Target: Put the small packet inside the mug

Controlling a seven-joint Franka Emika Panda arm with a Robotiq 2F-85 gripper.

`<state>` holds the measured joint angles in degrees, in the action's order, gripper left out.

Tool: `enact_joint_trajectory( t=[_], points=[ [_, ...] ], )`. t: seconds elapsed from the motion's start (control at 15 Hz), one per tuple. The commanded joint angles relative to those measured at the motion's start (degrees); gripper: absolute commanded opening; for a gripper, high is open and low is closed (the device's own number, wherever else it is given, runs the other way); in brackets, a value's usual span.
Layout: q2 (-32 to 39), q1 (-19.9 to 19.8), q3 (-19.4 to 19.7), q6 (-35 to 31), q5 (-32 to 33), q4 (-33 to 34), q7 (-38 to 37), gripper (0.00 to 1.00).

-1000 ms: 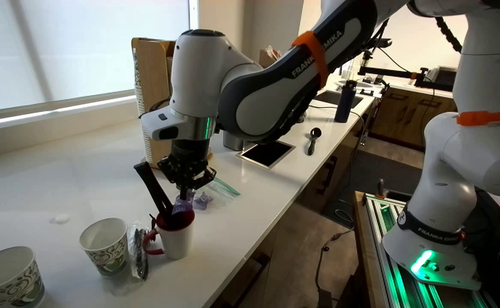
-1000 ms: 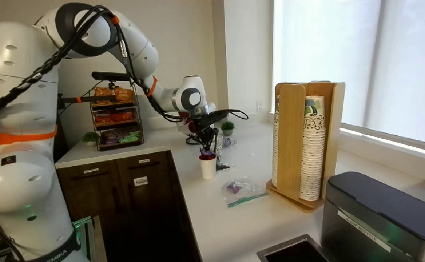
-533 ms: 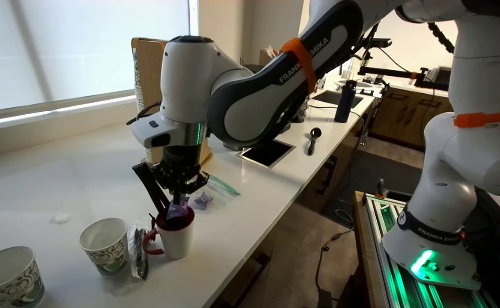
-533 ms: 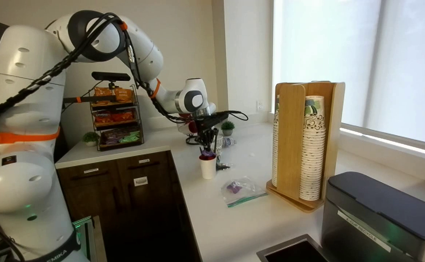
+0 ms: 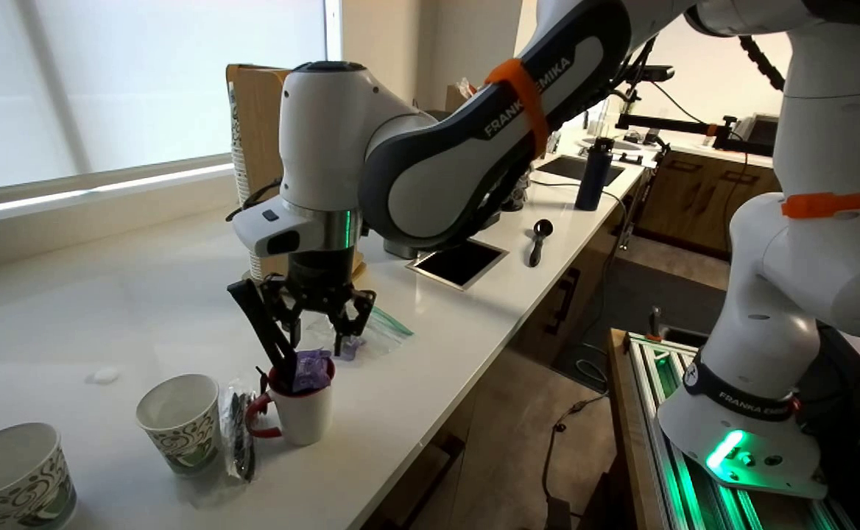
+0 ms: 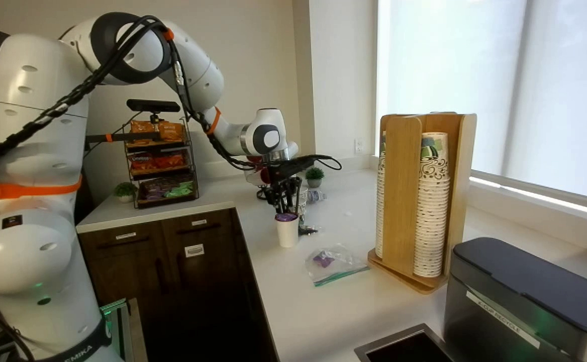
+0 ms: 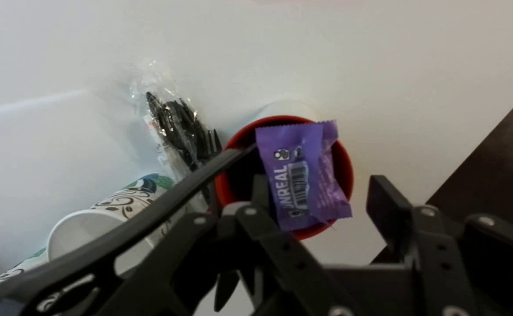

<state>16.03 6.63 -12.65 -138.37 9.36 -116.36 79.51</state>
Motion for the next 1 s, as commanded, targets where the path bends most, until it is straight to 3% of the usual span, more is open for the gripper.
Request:
enact_joint_trajectory(
  t=[0.0,0.07,0.27,0.47,0.53,0.67,0.93],
  points=[
    [-7.87,-1.64,-0.01,2.31,-3.85,-7.45,0.79,0.93],
    [-10.59,-2.11,1.27,1.49,-4.14,-10.30,-2.05,0.99],
    [-15.76,-4.63,5.32,1.50,-4.88,-16.29,-4.88,1.00],
    [-14.21,-7.96,10.76,2.48,-4.94,-18.22,-4.29,1.00],
    [-14.25,-6.07,9.45,1.52,-3.54,-16.03,-4.26,1.00],
    [-13.93,-7.99,11.61,1.53,-3.54,-17.64,-3.97,0.99],
    [-13.58,-7.87,11.27,1.53,-3.70,-17.75,-4.20,1.00]
  ],
)
